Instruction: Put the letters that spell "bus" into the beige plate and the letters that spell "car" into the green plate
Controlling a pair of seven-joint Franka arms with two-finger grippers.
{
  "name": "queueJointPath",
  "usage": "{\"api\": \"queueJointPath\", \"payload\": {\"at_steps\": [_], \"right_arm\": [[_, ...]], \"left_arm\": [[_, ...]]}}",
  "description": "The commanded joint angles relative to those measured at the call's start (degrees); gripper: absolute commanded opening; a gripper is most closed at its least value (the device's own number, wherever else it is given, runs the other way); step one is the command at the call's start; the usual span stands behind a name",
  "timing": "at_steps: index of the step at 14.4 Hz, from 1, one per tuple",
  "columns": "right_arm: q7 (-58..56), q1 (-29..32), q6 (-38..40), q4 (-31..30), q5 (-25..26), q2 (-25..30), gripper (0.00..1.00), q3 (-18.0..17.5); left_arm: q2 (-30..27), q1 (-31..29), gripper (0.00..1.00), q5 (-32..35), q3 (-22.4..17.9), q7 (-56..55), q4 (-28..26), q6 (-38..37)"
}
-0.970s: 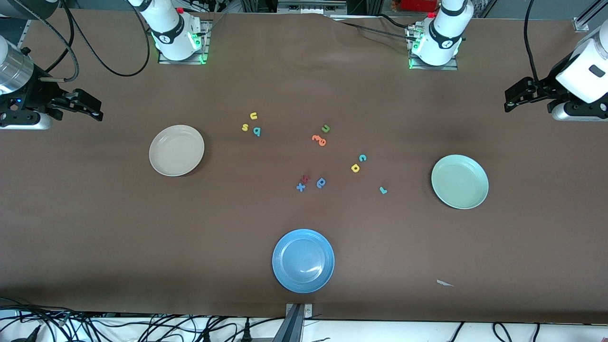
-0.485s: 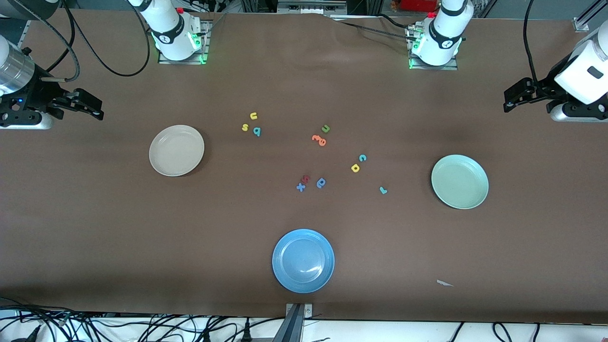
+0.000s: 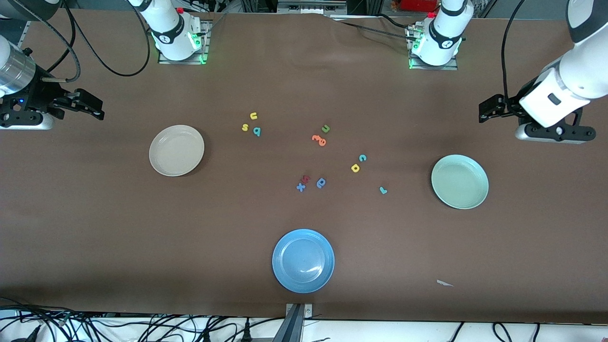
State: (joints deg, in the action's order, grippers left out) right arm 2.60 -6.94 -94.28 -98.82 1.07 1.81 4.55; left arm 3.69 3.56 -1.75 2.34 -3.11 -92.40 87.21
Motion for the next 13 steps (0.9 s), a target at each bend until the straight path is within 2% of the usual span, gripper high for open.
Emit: {"api": "queueJointPath", "payload": {"at_steps": [1,5,9,13], "right_arm": [[1.0,0.0,-0.6,-0.8,-0.5,0.0,1.0,-0.2],[1.0,-1.0,-2.5,-0.8,-0.5,-2.2,1.0,-0.2],[2.1,-1.8,-2.6,-0.3,-0.4,-2.4,1.0,-0.2],[2.1,-1.7,-2.8,1.7,-0.4,-5.2,1.0,-0.2]], "left_arm": [[0.7,0.0,1.0,-1.5,-0.1,-0.7,-0.2,2.2],[6.4,2.7,1.0,-1.6,2.7,-11.6,-0.3,9.2],[14.1,3.7,1.0,-1.4,5.7,-17.3,-0.3,17.2],[21.9,6.9,1.0,-0.9,5.8,-26.7,-0.3,26.1]]}}
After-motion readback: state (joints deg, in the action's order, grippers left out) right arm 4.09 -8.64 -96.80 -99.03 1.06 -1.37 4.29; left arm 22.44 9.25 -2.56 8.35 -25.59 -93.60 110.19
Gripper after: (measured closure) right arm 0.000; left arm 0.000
